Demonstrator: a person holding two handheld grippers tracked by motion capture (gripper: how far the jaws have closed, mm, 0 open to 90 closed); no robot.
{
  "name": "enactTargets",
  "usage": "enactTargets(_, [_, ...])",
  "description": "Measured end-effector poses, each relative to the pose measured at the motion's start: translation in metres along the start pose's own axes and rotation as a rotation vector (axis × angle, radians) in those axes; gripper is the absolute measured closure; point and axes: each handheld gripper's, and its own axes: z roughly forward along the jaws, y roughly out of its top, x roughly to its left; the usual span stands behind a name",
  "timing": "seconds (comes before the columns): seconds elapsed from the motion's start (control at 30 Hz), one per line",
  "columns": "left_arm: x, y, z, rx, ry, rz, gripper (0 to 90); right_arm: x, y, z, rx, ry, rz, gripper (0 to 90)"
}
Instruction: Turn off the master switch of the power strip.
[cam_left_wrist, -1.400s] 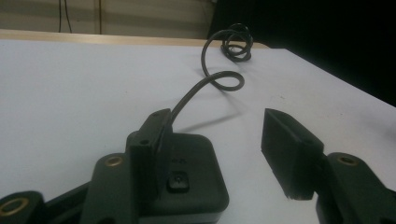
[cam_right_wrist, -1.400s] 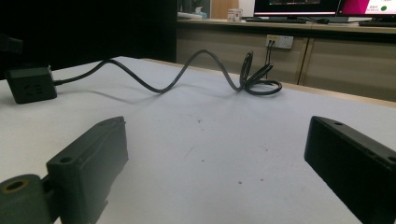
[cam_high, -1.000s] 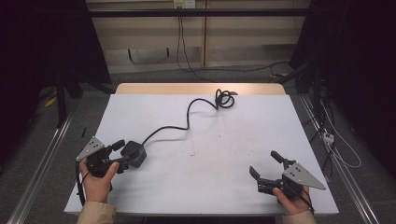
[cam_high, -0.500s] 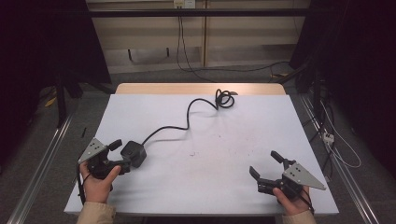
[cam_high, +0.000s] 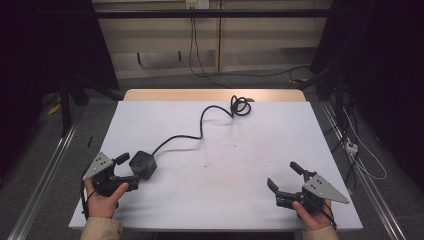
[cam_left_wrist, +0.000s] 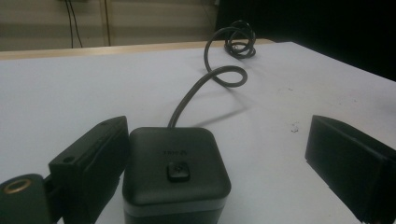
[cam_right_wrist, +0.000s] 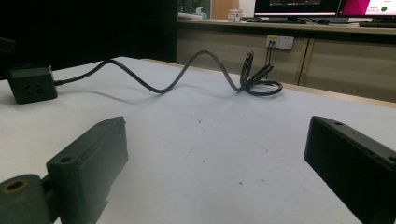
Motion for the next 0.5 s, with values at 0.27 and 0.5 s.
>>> enactTargets(0.27, [0.0030, -0.0043, -0.0065, 0.008, 0.006, 0.001, 6.1, 0.0000, 0.0000, -0.0002, 0.000, -0.001, 0.002, 5.4])
enactTargets(0.5, [0.0069, -0.0069, -0.0100, 0.013, 0.012, 0.006, 5.9, -0.0006, -0.0003, -0.0004, 0.001, -0.002, 0.001, 5.4])
